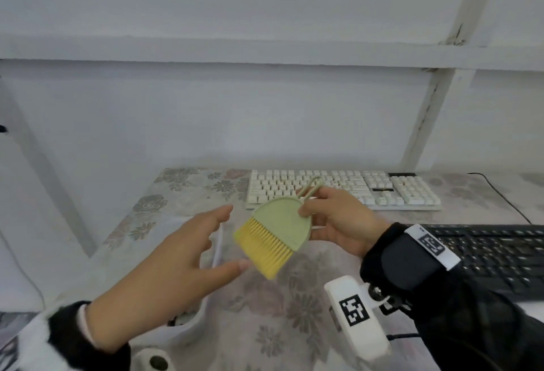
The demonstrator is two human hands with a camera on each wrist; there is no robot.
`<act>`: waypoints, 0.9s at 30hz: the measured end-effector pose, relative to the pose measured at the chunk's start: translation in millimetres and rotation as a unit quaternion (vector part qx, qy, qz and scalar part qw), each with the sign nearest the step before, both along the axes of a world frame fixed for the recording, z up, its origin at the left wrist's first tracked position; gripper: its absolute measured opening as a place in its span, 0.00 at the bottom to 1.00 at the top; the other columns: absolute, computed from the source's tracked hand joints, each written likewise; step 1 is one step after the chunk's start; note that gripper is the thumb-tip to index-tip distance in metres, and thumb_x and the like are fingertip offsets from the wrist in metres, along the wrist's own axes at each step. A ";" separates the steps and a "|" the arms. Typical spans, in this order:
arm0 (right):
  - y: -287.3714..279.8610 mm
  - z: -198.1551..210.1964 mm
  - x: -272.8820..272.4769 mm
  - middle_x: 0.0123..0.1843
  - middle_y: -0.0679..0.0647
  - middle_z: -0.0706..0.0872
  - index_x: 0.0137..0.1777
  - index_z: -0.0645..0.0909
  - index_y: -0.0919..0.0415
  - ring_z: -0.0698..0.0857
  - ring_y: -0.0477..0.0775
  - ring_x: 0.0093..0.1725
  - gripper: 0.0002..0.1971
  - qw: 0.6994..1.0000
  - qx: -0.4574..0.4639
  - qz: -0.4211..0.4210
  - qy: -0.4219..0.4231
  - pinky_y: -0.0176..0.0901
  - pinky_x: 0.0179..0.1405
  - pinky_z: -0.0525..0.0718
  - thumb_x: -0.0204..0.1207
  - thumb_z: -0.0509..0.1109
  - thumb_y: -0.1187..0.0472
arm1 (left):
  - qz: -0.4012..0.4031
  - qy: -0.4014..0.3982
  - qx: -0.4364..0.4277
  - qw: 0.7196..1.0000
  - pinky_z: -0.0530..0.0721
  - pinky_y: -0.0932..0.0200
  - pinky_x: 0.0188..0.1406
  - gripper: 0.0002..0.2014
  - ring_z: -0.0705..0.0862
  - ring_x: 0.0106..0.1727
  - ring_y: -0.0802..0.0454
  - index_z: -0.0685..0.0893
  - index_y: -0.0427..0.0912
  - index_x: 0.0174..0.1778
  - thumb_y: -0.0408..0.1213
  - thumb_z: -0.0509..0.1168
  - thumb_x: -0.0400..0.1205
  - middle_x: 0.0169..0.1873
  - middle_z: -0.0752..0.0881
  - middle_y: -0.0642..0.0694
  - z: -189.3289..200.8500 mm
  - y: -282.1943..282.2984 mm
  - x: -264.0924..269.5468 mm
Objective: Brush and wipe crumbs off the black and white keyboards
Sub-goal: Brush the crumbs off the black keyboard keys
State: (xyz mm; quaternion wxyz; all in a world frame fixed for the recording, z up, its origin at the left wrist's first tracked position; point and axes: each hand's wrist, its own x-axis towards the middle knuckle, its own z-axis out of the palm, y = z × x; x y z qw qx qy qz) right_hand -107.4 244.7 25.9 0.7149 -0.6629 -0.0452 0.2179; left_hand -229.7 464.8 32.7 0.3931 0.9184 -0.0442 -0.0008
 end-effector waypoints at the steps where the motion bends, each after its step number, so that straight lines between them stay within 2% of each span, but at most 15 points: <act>1: -16.9 -1.2 2.3 0.43 0.58 0.84 0.55 0.76 0.63 0.87 0.51 0.33 0.13 1.000 0.003 -0.016 0.004 0.44 0.29 0.87 0.75 0.64 0.78 | -0.012 0.004 -0.001 1.000 0.73 0.66 0.66 0.46 0.69 0.71 0.71 0.57 0.79 0.69 0.81 0.58 0.52 0.71 0.63 0.77 0.3 -12.3 5.5; 3: -52.8 -2.3 6.3 0.43 0.58 0.83 0.54 0.76 0.60 0.87 0.51 0.30 0.15 0.999 0.007 -0.048 0.011 0.42 0.27 0.86 0.74 0.64 0.78 | -0.033 0.007 -0.003 0.999 0.73 0.68 0.65 0.48 0.69 0.70 0.70 0.56 0.76 0.71 0.81 0.58 0.52 0.70 0.65 0.75 -0.4 -37.9 17.2; 7: -131.9 0.7 12.0 0.43 0.59 0.83 0.49 0.73 0.59 0.86 0.55 0.29 0.14 0.995 0.004 -0.094 0.016 0.43 0.25 0.86 0.75 0.61 0.79 | -0.058 0.024 -0.004 0.998 0.71 0.71 0.65 0.50 0.68 0.71 0.69 0.56 0.62 0.78 0.72 0.62 0.59 0.69 0.68 0.67 -5.8 -91.3 38.6; 9: -174.0 3.2 15.4 0.40 0.59 0.84 0.45 0.72 0.59 0.86 0.55 0.30 0.12 0.992 0.012 -0.125 0.018 0.42 0.23 0.86 0.76 0.61 0.78 | -0.063 0.043 -0.007 0.997 0.71 0.69 0.67 0.49 0.68 0.71 0.66 0.56 0.59 0.79 0.69 0.67 0.63 0.70 0.68 0.64 -9.5 -116.4 47.7; 13: -262.5 0.0 28.2 0.34 0.56 0.88 0.40 0.75 0.57 0.88 0.50 0.28 0.10 0.975 0.019 -0.219 0.018 0.39 0.24 0.87 0.76 0.66 0.73 | -0.062 0.080 0.030 0.994 0.70 0.62 0.72 0.42 0.66 0.74 0.62 0.53 0.55 0.80 0.54 0.69 0.74 0.75 0.66 0.58 -20.5 -156.4 65.6; 15: -306.9 -4.0 34.8 0.33 0.55 0.89 0.39 0.77 0.57 0.89 0.49 0.29 0.09 0.964 0.017 -0.264 0.015 0.40 0.26 0.88 0.76 0.68 0.70 | -0.069 0.108 0.053 0.990 0.68 0.61 0.73 0.46 0.65 0.76 0.61 0.51 0.54 0.81 0.58 0.70 0.71 0.77 0.64 0.56 -25.5 -170.7 74.0; 17: -350.9 -11.1 41.7 0.35 0.55 0.90 0.40 0.78 0.56 0.90 0.49 0.30 0.07 0.952 0.022 -0.304 0.018 0.40 0.26 0.88 0.76 0.69 0.68 | -0.075 0.141 0.068 0.985 0.67 0.61 0.74 0.60 0.64 0.77 0.60 0.50 0.53 0.81 0.73 0.68 0.56 0.78 0.62 0.55 -29.0 -184.0 81.6; 18: -370.8 -14.9 43.9 0.35 0.54 0.90 0.41 0.78 0.56 0.90 0.48 0.30 0.06 0.948 0.024 -0.318 0.020 0.40 0.26 0.88 0.76 0.69 0.67 | -0.075 0.154 0.078 0.982 0.66 0.61 0.75 0.65 0.63 0.77 0.60 0.50 0.52 0.81 0.76 0.67 0.51 0.78 0.62 0.55 -30.0 -190.8 84.3; 19: -388.9 -18.4 45.7 0.34 0.54 0.90 0.42 0.79 0.57 0.90 0.48 0.29 0.05 0.942 0.026 -0.334 0.026 0.40 0.26 0.88 0.76 0.69 0.67 | -0.076 0.163 0.088 0.980 0.65 0.61 0.75 0.65 0.63 0.77 0.59 0.49 0.51 0.81 0.76 0.67 0.51 0.78 0.61 0.56 -30.5 -197.9 86.5; 21: -421.7 -25.5 48.7 0.32 0.54 0.91 0.45 0.80 0.59 0.89 0.47 0.28 0.03 0.932 0.026 -0.360 0.028 0.41 0.23 0.88 0.77 0.68 0.67 | -0.078 0.181 0.104 0.975 0.66 0.64 0.71 0.59 0.64 0.75 0.58 0.48 0.51 0.81 0.68 0.71 0.60 0.74 0.61 0.60 -32.1 -212.8 90.1; 23: -447.4 -31.2 49.0 0.31 0.52 0.91 0.48 0.80 0.59 0.89 0.47 0.26 0.03 0.924 0.026 -0.381 0.036 0.41 0.20 0.86 0.77 0.68 0.66 | -0.084 0.202 0.100 0.971 0.66 0.67 0.63 0.47 0.66 0.67 0.63 0.50 0.57 0.78 0.53 0.74 0.70 0.69 0.63 0.62 -33.2 -226.0 92.2; 25: -466.1 -35.1 47.3 0.32 0.53 0.91 0.55 0.81 0.62 0.89 0.48 0.27 0.12 0.917 0.007 -0.398 0.038 0.44 0.22 0.88 0.72 0.74 0.62 | -0.087 0.224 0.082 0.967 0.68 0.68 0.63 0.40 0.68 0.65 0.67 0.52 0.67 0.67 0.43 0.75 0.72 0.64 0.64 0.69 -36.5 -232.8 94.5; 26: -475.7 -38.8 48.6 0.34 0.55 0.91 0.58 0.81 0.63 0.89 0.50 0.29 0.21 0.911 0.000 -0.410 0.038 0.47 0.25 0.89 0.66 0.79 0.59 | -0.094 0.231 0.075 0.965 0.69 0.68 0.65 0.41 0.70 0.66 0.67 0.52 0.68 0.66 0.43 0.76 0.71 0.63 0.65 0.70 -38.4 -235.3 95.5; 27: -483.5 -41.4 49.3 0.36 0.56 0.91 0.59 0.81 0.64 0.90 0.52 0.31 0.26 0.906 0.000 -0.422 0.043 0.49 0.27 0.89 0.62 0.81 0.57 | -0.099 0.236 0.077 0.964 0.69 0.68 0.67 0.46 0.70 0.69 0.64 0.52 0.66 0.70 0.47 0.78 0.67 0.65 0.67 0.68 -40.6 -237.4 95.3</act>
